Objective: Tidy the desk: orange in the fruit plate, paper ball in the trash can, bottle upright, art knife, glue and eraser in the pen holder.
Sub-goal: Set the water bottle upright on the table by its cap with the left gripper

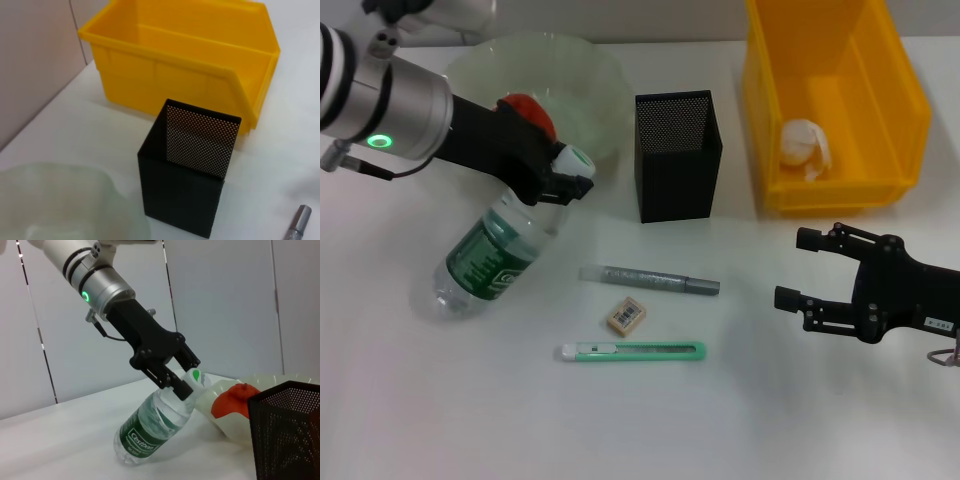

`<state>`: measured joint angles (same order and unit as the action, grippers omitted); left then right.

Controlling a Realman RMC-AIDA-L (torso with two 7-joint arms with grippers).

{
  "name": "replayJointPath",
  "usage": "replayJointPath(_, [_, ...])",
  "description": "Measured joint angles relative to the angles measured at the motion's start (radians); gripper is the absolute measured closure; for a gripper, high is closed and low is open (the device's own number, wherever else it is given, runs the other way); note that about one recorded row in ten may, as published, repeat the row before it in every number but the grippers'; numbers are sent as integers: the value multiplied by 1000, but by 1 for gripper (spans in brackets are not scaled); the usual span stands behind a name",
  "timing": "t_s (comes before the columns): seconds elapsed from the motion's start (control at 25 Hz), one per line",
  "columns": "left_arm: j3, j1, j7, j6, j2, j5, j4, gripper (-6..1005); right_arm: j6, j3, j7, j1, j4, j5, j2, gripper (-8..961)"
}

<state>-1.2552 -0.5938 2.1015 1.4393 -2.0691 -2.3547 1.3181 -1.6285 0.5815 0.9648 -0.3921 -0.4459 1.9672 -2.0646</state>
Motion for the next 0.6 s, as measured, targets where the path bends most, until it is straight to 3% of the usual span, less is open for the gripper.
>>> replayJointPath(0.24, [37, 28, -12, 36, 3, 22, 50, 557, 1, -1, 0, -2, 2, 2, 0, 130])
replayJointPath(0.6, [176, 45, -79, 115, 4, 116, 58, 557, 1, 0, 0, -3, 3, 1, 0, 129])
